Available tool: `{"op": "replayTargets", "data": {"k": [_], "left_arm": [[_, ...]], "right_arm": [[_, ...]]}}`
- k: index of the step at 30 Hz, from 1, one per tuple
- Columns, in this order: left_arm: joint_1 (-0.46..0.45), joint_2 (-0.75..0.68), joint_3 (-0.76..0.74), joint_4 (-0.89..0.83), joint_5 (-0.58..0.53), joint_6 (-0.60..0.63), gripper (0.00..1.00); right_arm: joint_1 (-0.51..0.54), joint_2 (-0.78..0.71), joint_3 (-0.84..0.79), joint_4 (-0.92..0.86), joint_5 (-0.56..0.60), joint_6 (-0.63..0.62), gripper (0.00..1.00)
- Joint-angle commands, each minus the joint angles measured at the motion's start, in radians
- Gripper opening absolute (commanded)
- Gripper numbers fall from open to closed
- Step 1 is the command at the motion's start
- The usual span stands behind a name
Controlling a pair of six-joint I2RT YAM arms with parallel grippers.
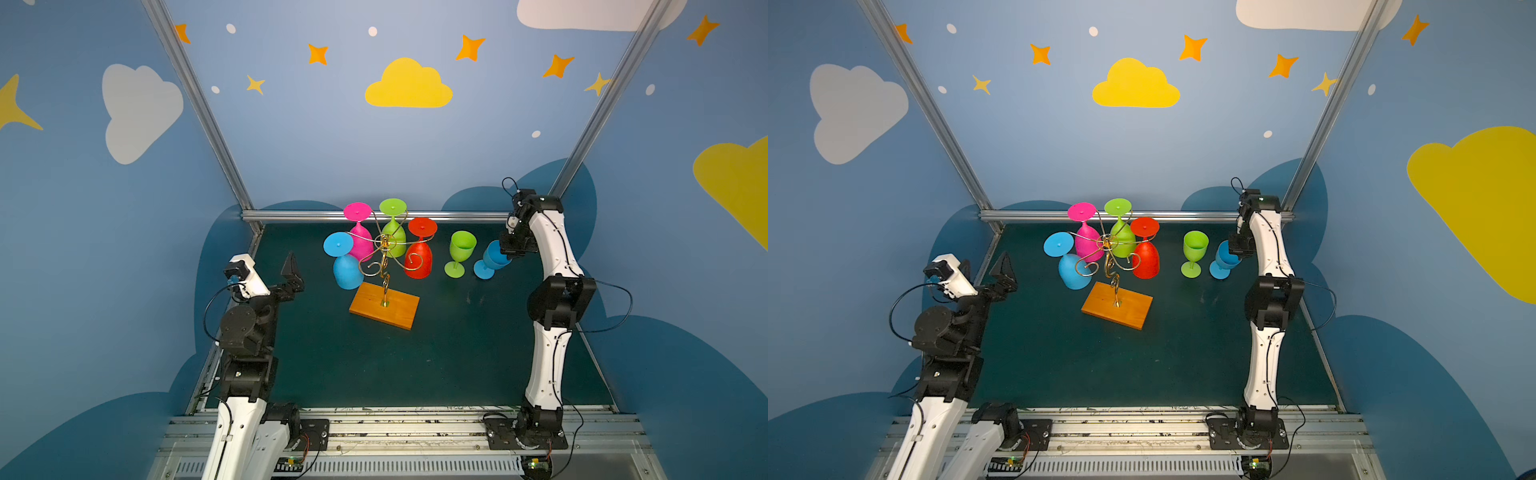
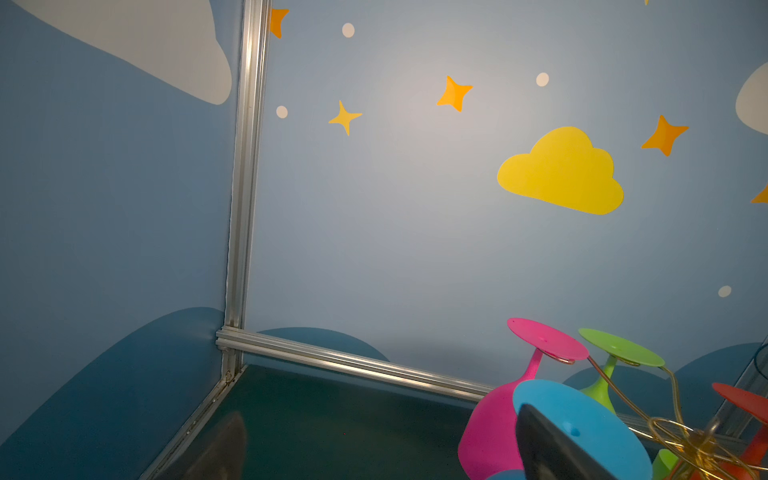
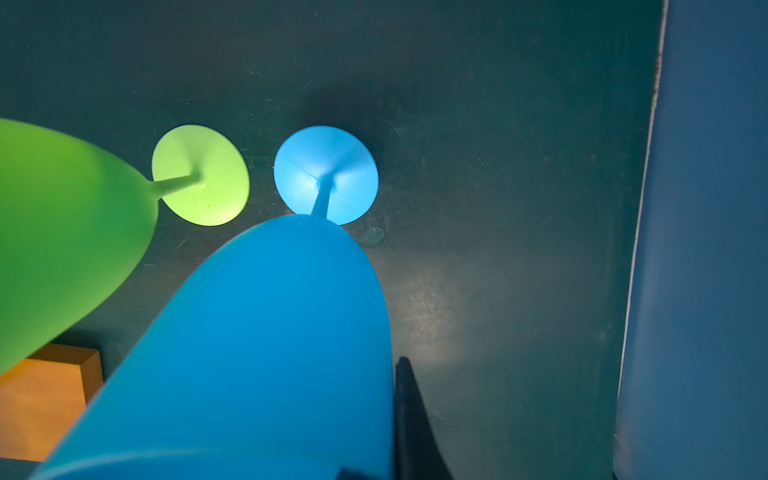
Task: Take the wine glass off the wine glass rack
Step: 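Stand the blue glass upright beside the green glass with the right gripper, then open the right gripper and lift it off the blue glass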
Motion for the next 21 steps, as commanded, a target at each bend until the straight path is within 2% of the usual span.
{"op": "replayTargets", "data": {"k": [1, 10, 16, 21], "left_arm": [[0.006, -0.003, -0.005, -0.005, -0.001, 0.002, 0.99], [0.012, 0.0, -0.003, -0.008, -0.003, 0.006, 0.99], [0.014, 0.0, 0.0, -0.02, -0.005, 0.007, 0.99], [0.014, 0.017, 0.012, -0.038, 0.051, -0.007, 0.99]], "right_arm": [[-0.003, -0.004, 0.042, -0.014, -0.04, -0.006, 0.02], [-0.005, -0.054, 0.041, 0.026, -0.103, -0.012, 0.32], [-0.016, -0.139, 0.039, 0.036, -0.115, 0.017, 0.38], [-0.02, -0.33, -0.066, 0.067, -0.144, 0.095, 0.37]]}}
